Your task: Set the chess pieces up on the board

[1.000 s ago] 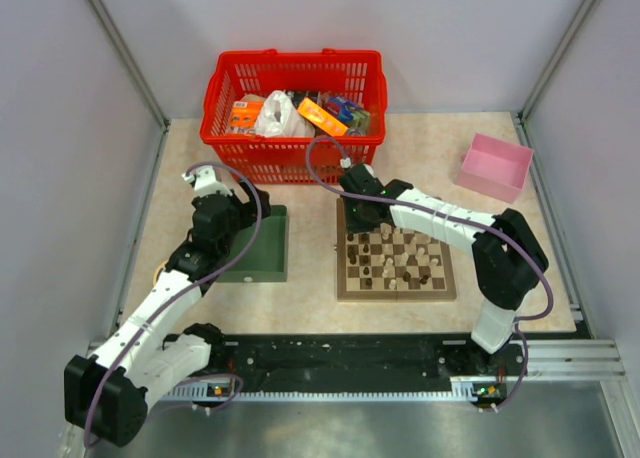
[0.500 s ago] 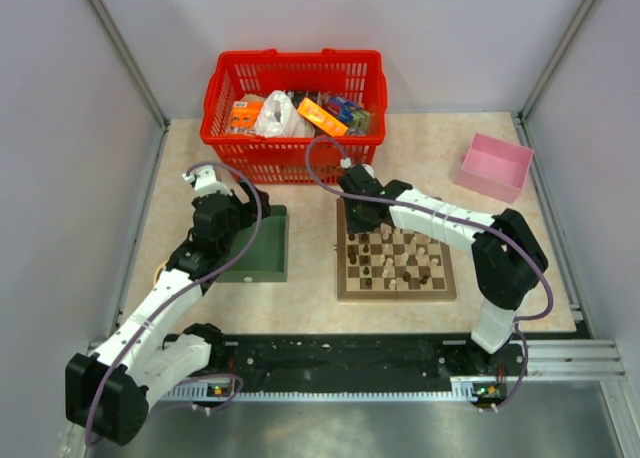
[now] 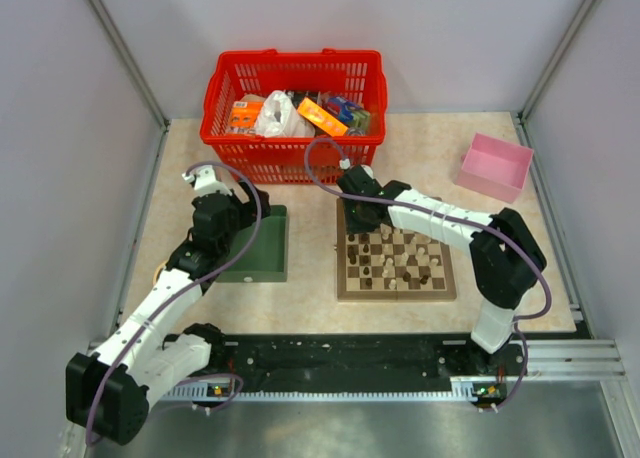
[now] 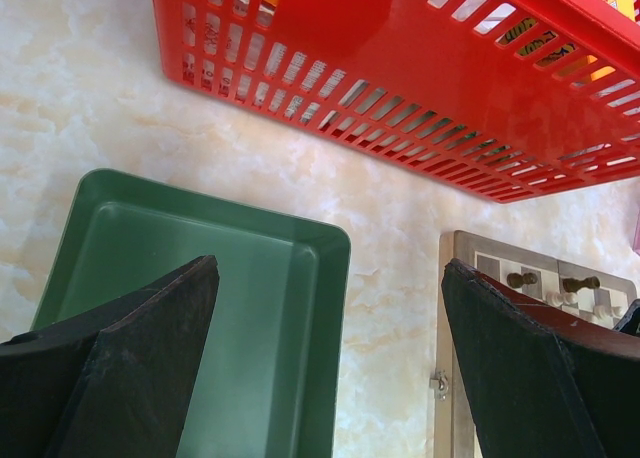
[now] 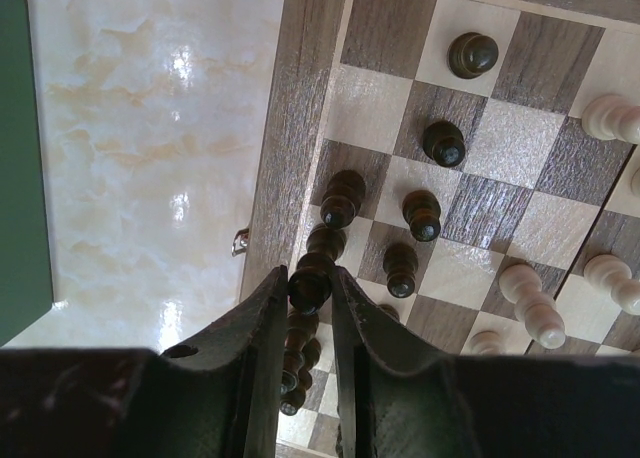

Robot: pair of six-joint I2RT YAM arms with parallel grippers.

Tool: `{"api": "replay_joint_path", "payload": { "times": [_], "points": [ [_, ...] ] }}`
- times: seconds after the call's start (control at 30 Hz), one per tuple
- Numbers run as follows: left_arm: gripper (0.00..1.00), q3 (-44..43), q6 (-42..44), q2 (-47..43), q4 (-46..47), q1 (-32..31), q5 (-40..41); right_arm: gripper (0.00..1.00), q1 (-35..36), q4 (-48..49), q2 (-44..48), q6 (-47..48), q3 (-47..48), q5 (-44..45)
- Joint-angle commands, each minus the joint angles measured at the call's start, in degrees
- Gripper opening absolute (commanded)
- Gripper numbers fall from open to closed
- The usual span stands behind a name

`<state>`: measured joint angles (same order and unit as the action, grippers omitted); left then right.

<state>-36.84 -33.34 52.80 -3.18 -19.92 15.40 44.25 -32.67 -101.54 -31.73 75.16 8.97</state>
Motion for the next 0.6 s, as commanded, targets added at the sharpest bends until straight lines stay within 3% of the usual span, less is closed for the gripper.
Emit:
{"api": "replay_joint_path", "payload": {
  "times": [0.0, 0.3, 0.57],
  "points": [
    [0.99, 0.4, -0.5, 0.1, 2.7, 0.4, -0.6, 0.25, 1.0, -0.1, -0.2, -0.3, 2.0, 0.0],
    [0.99, 0.4, -0.5, -0.1, 2.7, 0.5, -1.0, 0.33, 1.0, -1.0, 4.7, 0.8, 2.8, 1.8],
    [0.99, 0.5, -0.6, -0.1, 2.7, 0.6, -1.2, 0.46, 1.5, -1.4, 10.3, 0.5, -0.3, 1.2]
  ]
}}
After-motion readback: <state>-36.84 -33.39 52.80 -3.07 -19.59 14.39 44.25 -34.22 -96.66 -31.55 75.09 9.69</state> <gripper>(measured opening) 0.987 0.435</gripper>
